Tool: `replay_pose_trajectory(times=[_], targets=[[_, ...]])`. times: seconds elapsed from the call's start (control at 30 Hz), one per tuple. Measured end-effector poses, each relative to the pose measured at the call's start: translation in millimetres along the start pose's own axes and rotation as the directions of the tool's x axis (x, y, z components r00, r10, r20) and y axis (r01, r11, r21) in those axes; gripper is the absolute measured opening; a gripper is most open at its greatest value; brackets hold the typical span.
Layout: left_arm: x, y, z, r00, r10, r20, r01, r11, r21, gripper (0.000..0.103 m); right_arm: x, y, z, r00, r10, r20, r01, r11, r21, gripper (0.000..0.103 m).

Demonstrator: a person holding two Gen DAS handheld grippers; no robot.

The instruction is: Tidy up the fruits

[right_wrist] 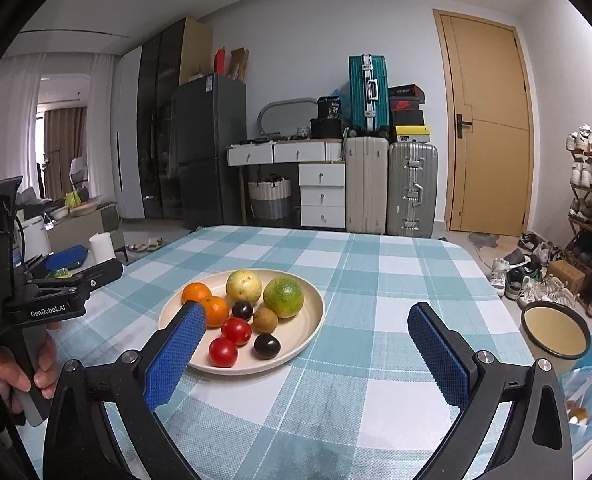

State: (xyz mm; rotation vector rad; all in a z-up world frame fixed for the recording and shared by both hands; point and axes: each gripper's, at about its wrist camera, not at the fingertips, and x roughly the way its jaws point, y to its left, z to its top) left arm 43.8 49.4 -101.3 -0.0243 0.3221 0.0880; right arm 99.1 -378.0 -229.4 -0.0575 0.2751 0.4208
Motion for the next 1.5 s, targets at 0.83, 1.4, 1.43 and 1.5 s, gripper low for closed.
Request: replay_pose_trajectory(times=[0.83, 1.4, 1.43, 1.5], targets=[[-0.5, 1.3, -0.4, 1.0, 0.001, -0.002, -0.001, 1.0, 0.0, 0.102, -2.4, 6.4, -1.2, 1.0, 0.019, 0.009, -0.019, 0.999, -0.033, 0.103], [-1.8, 2.1, -0.8, 1.0, 0.0, 0.004, 0.0, 1.0, -0.001, 0.102, -2.7, 6.6, -1.4, 1.0, 0.019, 0.009, -0.019, 0.999, -0.033, 0.103], [-1.0, 2.3, -1.3, 1.0, 0.0, 0.004, 0.0, 1.0, -0.001, 0.102, -2.5, 6.4, -1.4, 1.0, 0.019, 0.009, -0.019, 0.999, -0.032, 0.103], [-1.8, 2.0, -0.8, 1.0, 0.0, 0.004, 0.0, 1.0, -0.001, 0.102, -2.7, 6.6, -1.4, 1.0, 0.019, 0.009, -0.019, 0.999, -0.032, 0.103]])
